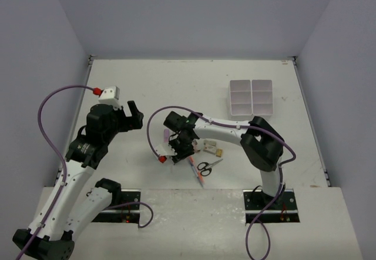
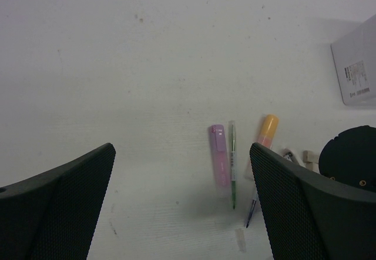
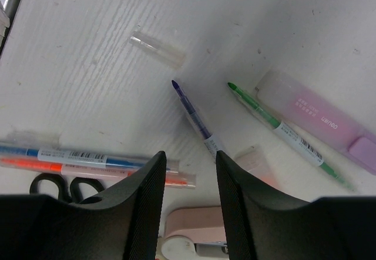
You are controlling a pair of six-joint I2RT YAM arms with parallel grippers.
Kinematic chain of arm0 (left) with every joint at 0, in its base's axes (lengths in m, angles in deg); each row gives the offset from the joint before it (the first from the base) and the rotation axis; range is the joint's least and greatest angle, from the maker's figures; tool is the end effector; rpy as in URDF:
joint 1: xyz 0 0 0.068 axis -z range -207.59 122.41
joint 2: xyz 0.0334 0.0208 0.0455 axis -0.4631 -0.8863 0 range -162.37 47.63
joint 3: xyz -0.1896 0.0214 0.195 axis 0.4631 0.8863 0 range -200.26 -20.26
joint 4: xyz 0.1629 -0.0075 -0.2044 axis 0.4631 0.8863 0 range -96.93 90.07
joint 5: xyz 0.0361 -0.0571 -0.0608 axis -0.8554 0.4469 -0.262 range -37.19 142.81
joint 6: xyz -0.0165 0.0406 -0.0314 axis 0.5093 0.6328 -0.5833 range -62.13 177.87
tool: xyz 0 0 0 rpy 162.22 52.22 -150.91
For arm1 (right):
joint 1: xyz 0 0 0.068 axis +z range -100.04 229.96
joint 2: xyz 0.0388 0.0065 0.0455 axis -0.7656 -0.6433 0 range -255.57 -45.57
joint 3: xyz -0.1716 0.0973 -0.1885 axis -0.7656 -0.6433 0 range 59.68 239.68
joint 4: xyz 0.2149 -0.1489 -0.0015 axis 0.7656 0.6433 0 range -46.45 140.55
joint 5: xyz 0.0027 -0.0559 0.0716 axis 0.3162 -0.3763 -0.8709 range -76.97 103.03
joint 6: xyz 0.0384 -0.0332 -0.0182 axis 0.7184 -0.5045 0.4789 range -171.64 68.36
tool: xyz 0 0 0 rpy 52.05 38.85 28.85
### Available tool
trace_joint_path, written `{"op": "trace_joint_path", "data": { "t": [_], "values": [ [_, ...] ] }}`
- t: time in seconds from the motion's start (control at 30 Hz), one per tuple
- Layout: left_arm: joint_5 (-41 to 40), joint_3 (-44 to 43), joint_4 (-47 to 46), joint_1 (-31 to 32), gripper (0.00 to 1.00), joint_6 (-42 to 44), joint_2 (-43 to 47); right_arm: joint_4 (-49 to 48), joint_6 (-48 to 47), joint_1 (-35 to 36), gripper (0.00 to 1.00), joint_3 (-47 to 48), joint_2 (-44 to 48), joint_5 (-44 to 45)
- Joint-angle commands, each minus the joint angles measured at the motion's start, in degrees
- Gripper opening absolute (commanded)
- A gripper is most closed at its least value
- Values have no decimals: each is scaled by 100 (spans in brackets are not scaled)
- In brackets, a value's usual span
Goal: Sort the stationery into containers
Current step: Pick up the pen from the center of the board.
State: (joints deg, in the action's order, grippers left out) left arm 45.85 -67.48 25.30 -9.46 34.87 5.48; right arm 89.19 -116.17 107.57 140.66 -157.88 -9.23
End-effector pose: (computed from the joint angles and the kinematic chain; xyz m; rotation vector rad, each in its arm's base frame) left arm 0.1536 -0.0458 0.3222 -0.1637 2.0500 -0.3239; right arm 0.1948 0.3322 0.1774 -2.5201 1.3200 0.5390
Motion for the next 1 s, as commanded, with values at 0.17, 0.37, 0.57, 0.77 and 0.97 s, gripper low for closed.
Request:
{"op": "trace_joint_path", "data": {
  "t": [0.17, 0.37, 0.57, 0.77, 0.97],
  "values": [
    [28, 11, -182, 50, 100, 49, 42, -225, -211, 29, 42, 199, -175, -19],
    [28, 11, -191, 59, 100, 50, 27, -225, -169, 12, 41, 325, -376, 65],
    [21, 11, -191, 77, 100, 49, 23, -144, -168, -74, 40, 328, -565, 151],
    [46, 11, -191, 77, 100, 50, 5, -143, -166, -127, 37, 225, -537, 215],
    [37, 11, -191, 77, 100, 50, 5, -143, -174, -162, 28, 243, -502, 276]
  ]
}}
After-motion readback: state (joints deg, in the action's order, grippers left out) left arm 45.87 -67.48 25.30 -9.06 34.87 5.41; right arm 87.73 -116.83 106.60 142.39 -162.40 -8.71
